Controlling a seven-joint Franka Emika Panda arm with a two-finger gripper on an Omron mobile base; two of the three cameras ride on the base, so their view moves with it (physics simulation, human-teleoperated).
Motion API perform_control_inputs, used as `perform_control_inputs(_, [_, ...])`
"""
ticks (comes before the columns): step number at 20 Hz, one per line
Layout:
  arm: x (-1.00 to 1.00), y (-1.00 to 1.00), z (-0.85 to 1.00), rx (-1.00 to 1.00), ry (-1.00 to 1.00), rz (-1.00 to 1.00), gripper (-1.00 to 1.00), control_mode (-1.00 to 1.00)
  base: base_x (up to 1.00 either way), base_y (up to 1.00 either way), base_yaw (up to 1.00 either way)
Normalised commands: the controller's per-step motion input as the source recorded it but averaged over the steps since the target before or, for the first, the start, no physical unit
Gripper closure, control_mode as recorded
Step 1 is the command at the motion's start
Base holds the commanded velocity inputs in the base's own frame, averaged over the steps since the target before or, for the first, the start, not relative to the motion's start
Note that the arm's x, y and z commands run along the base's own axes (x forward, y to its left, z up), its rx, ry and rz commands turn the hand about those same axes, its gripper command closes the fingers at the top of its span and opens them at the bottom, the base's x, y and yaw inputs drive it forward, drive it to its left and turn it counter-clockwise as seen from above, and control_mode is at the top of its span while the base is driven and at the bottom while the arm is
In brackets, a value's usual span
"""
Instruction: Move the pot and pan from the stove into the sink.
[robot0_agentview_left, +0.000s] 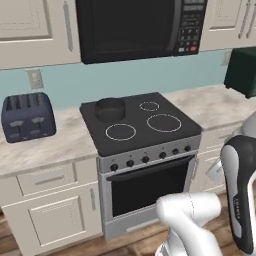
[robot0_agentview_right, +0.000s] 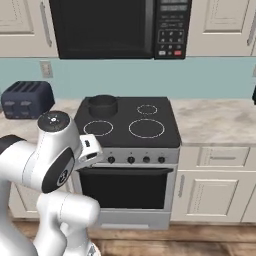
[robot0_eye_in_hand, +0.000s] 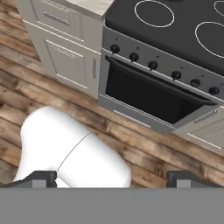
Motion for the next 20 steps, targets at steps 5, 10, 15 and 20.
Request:
perform_control_inputs(5, [0.0,0.0,0.0,0.0,0.0,0.0,-1.0,1.0,0.54,0.0,0.03])
perform_control_inputs(10, [0.0,0.0,0.0,0.0,0.0,0.0,-1.0,1.0,0.55,0.0,0.05])
perform_control_inputs(15, [0.0,0.0,0.0,0.0,0.0,0.0,-1.0,1.0,0.59,0.0,0.05])
perform_control_inputs(20, [0.0,0.0,0.0,0.0,0.0,0.0,-1.0,1.0,0.62,0.0,0.05])
